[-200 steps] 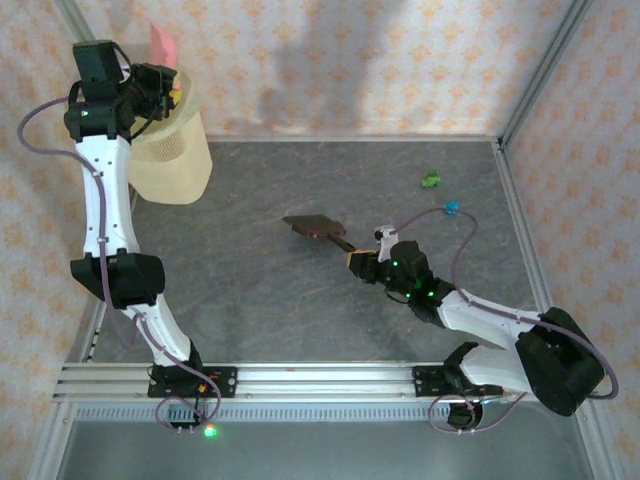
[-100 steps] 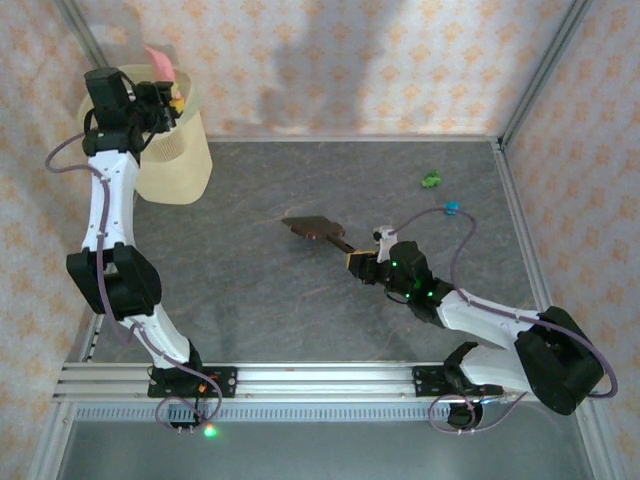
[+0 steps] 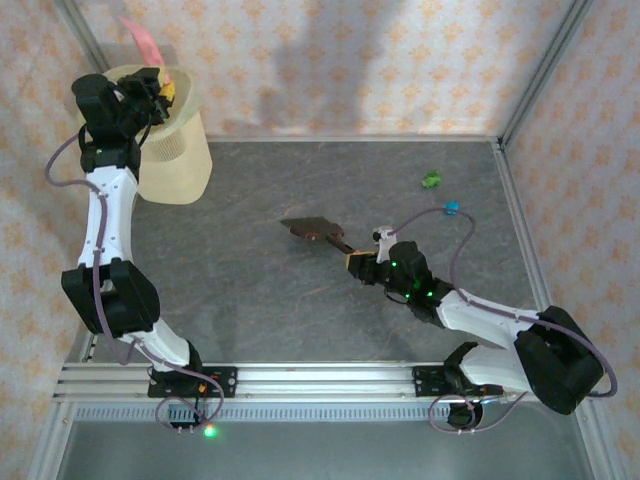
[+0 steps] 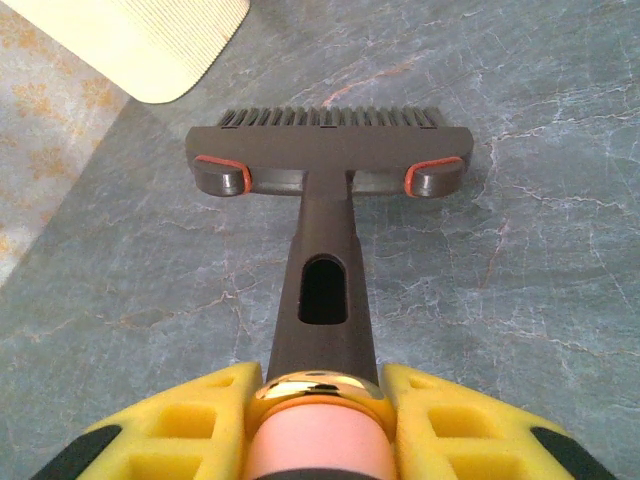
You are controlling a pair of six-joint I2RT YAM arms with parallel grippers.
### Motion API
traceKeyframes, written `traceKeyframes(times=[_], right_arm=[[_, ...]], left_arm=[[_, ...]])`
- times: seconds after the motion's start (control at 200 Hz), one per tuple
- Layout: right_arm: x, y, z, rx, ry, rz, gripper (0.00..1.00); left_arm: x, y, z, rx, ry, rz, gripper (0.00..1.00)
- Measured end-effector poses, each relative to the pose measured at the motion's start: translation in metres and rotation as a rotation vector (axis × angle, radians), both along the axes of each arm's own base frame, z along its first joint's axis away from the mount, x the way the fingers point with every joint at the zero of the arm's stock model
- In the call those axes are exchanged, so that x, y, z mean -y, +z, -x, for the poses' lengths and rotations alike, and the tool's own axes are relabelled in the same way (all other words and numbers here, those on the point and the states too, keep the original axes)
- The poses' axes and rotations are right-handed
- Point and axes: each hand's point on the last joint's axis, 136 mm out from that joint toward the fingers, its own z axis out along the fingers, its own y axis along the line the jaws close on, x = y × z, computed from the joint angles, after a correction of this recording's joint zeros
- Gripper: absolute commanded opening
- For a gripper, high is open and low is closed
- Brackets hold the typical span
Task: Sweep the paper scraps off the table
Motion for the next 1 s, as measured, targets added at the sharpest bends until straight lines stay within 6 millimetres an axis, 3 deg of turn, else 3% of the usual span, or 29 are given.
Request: traceKeyframes(times=[0.205,0.3,0.4,0.525,0.651,0.731,0.806,0.901,0.996], right_arm=[[0.000,0.001,-0.001,0.002,-0.002,0.000,0.00],[0.000,0.001,-0.001,0.003,-0.005,0.000,0.00],[0.001,0.001,-0.002,0.004,-0.010,0.003,0.00],[0.004,0.001,-0.004,0.009,-0.031,0.010,0.00],[0.012,0.004,-0.009,0.026,-0.085,0.019,0.00],[0.020,0.012,-0.011,0.056,-0.125,0.013,0.00],[0.029,0.023,-0.012,0.096,-0.170,0.002,0.00],[0.045,0.035,-0.013,0.148,-0.242,-0.008,0.00],[0.062,0.039,-0.011,0.183,-0.316,-0.014,0.00]], left_arm=[[0.007,0.007,0.013,0.027,-0.005,-0.017,0.00],[0.027,0.018,0.026,0.052,-0.024,-0.067,0.00],[0.071,0.037,0.050,0.100,-0.089,-0.151,0.00],[0.147,0.058,0.096,0.191,-0.227,-0.286,0.00],[0.205,0.059,0.138,0.259,-0.339,-0.434,0.00],[0.233,0.040,0.155,0.263,-0.398,-0.533,0.00],[0.259,0.008,0.166,0.238,-0.463,-0.629,0.00],[0.292,-0.053,0.179,0.176,-0.571,-0.754,0.00],[0.312,-0.117,0.196,0.097,-0.681,-0.870,0.00]])
